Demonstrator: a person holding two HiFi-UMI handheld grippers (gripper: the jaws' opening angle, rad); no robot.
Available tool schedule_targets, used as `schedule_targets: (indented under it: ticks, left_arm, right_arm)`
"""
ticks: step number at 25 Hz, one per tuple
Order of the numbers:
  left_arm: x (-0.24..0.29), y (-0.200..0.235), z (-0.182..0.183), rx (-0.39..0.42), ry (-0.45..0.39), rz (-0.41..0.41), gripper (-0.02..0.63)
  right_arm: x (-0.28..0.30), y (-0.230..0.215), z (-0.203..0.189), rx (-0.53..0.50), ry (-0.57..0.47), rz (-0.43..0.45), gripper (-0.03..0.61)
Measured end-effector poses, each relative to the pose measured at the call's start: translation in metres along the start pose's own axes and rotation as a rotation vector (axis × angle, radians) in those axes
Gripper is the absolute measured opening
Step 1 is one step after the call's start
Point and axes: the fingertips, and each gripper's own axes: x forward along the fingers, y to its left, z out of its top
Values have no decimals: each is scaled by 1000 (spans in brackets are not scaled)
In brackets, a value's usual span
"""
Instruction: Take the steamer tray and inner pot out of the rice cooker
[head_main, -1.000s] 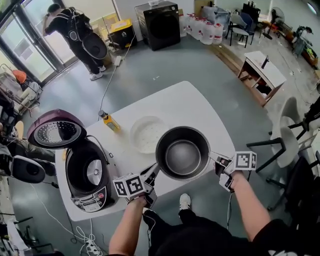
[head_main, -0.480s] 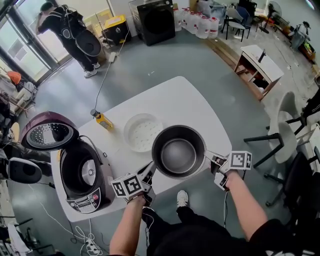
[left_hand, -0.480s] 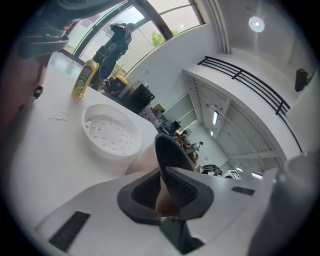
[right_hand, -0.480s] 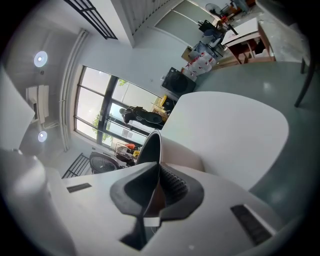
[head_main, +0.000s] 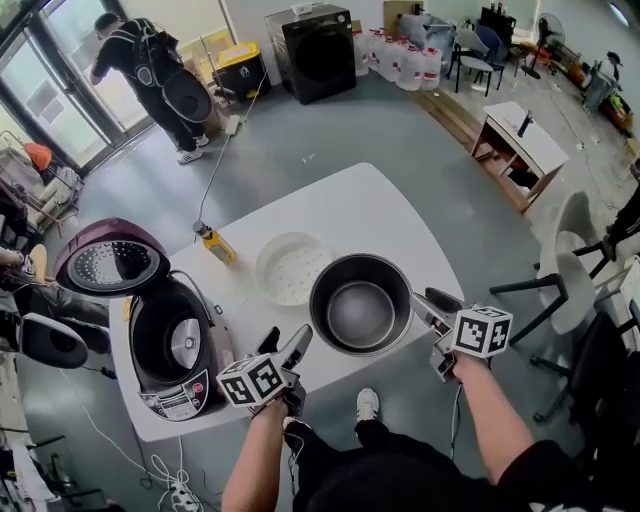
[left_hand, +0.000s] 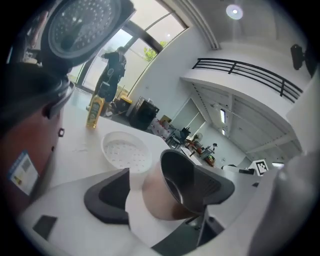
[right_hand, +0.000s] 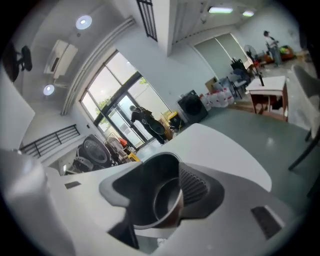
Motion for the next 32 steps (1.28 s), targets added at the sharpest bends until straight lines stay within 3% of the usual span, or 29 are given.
schedule_targets:
  ticks: [2, 6, 9, 13, 18, 20, 24, 28, 32]
  left_arm:
    - [-12, -9, 14, 75, -37, 24, 440]
    - [-39, -31, 49, 243, -156, 65, 479]
    - [-64, -44, 75, 396, -277, 140, 477]
    - [-93, -59, 90, 547, -375, 222, 421]
    - [-124, -79, 101, 626, -490, 261, 300]
    - [-134, -83, 103, 633, -514, 266, 244]
    - [-149, -84, 102, 642, -539, 281, 158]
    - [-163, -75, 107, 638, -547, 311, 14]
    - [-170, -71, 111, 639, -537, 304, -3]
  right_arm:
    - [-3, 25, 12, -106, -43, -3, 255]
    - [-6, 79, 34, -317, -127, 16, 378]
    - [-12, 120, 43, -442, -187, 63, 390]
    - [-29, 162, 52, -572, -334, 89, 390]
    - [-38, 192, 50, -704, -406, 67, 386]
    - [-37, 202, 49, -733, -402, 68, 350]
    - [-36, 218, 50, -770, -425, 60, 174]
    - [-30, 242, 51, -810, -448, 72, 21]
    - [-12, 262, 43, -844, -392, 90, 0]
